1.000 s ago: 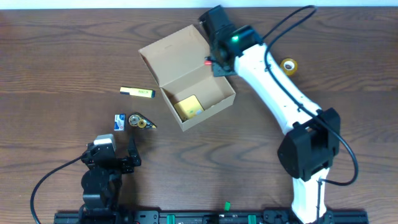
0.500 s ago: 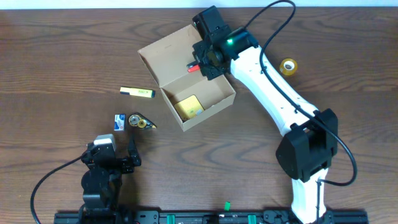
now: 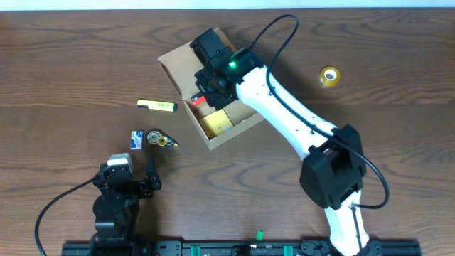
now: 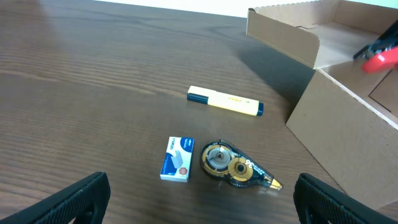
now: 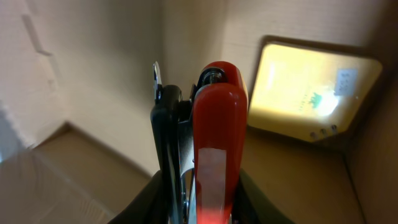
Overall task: Pack container
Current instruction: 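Carry the red stapler with the right gripper into the box, then lower the stapler beside the pad and open the right gripper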
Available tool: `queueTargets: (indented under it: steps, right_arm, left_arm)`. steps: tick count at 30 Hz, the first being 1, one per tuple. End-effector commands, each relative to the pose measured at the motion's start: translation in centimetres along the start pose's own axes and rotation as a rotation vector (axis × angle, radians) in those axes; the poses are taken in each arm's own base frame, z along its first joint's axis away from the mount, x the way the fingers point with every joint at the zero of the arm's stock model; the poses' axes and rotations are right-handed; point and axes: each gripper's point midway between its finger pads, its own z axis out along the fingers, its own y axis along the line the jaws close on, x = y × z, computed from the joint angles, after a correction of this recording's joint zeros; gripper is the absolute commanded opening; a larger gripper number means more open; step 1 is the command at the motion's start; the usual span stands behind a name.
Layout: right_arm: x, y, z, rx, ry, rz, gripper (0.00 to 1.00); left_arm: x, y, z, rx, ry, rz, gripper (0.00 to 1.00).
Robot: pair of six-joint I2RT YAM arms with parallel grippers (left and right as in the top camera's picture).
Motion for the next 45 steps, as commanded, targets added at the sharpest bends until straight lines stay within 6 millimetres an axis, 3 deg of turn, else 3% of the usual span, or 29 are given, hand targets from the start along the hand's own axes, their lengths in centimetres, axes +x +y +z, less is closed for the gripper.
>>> queueTargets:
  steps: [1, 18, 25, 28, 36, 45]
  right_arm:
    - [-0.2, -0.1, 1.1, 0.015, -0.026, 0.063, 0.02]
    - [0.5, -1.7, 5.1, 0.095, 0.027, 0.015, 0.01]
    - [0.1, -1.7, 5.5, 0.096, 0.021, 0.016, 0.02]
    - [0.0, -2.1, 5.4, 0.111, 0.019, 0.019, 0.10]
    - [-0.1, -2.3, 5.4, 0.120, 0.010, 0.019, 0.45]
    - [-0.1, -2.3, 5.4, 0.120, 0.010, 0.019, 0.47]
  left_arm:
    - [0.8, 0.4, 0.3, -0.020, 0.017, 0.011, 0.95]
    - [0.8, 0.4, 0.3, -0.020, 0.017, 0.011, 0.95]
    - [0.8, 0.4, 0.3, -0.020, 0.017, 0.011, 0.95]
    - [0.8, 0.4, 0.3, -0.020, 0.017, 0.011, 0.95]
    - [0.8, 0.4, 0.3, -0.020, 0.017, 0.011, 0.95]
    - [0.8, 0.4, 0.3, -0.020, 0.017, 0.011, 0.95]
